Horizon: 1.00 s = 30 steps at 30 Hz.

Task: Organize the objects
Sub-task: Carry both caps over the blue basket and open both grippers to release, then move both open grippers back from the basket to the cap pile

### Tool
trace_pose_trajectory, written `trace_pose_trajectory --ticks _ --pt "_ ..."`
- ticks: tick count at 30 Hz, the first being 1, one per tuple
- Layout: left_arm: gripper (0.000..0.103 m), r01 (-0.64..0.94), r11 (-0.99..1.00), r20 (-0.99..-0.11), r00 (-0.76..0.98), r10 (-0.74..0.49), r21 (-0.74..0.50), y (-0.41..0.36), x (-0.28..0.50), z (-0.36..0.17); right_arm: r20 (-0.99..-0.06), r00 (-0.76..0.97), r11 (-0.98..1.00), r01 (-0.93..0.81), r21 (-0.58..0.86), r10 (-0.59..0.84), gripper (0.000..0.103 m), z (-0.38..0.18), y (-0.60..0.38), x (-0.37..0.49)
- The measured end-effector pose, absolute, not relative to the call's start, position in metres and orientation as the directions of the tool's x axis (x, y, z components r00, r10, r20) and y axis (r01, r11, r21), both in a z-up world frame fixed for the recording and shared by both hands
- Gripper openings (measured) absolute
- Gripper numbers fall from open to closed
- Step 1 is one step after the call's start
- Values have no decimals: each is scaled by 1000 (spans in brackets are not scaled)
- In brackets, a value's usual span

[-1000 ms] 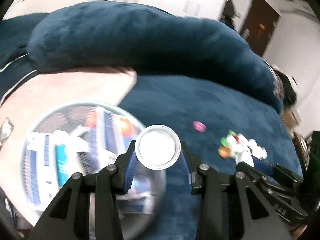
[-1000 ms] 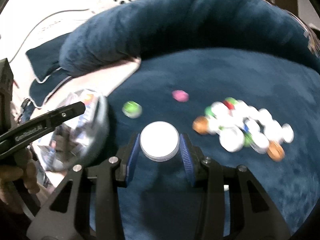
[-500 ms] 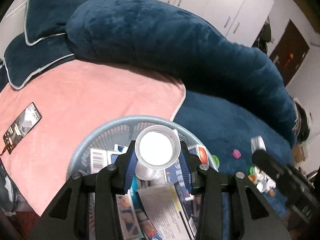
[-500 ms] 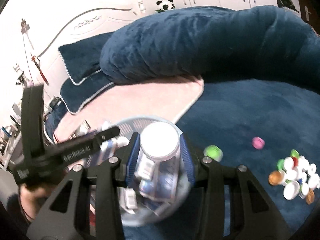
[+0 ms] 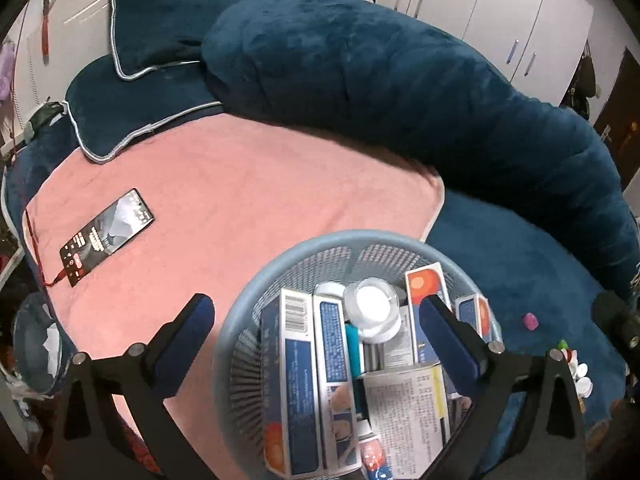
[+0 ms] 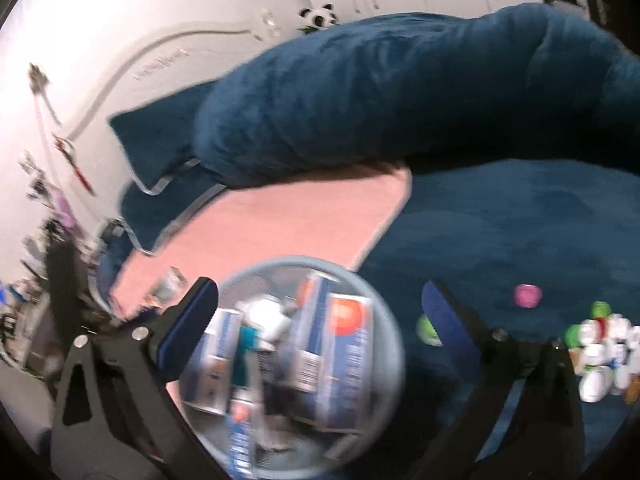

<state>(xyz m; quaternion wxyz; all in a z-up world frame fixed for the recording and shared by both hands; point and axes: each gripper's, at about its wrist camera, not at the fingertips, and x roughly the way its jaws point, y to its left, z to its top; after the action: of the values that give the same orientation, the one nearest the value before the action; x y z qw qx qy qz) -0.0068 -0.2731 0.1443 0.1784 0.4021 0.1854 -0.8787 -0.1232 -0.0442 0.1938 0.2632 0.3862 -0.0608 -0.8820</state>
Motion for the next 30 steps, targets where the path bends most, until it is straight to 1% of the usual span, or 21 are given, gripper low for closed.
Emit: trace_pose_trajectory --ticks 4,10,22,30 --pt "102 438 -884 -767 -620 -165 -164 -263 -4 147 -690 -580 -894 372 248 -433 103 185 -27 -123" --pt "102 405 -904 -771 -617 -157 -139 -244 -11 150 -701 -597 -916 325 234 -390 103 182 6 -118" --pt "102 322 -940 -768 -629 -124 -112 -200 -24 158 -708 -620 -940 255 227 -339 103 184 53 -109" --pt "102 231 -969 -767 -636 -85 -84 -158 -34 161 -709 -629 -947 230 222 -319 103 183 81 -102"
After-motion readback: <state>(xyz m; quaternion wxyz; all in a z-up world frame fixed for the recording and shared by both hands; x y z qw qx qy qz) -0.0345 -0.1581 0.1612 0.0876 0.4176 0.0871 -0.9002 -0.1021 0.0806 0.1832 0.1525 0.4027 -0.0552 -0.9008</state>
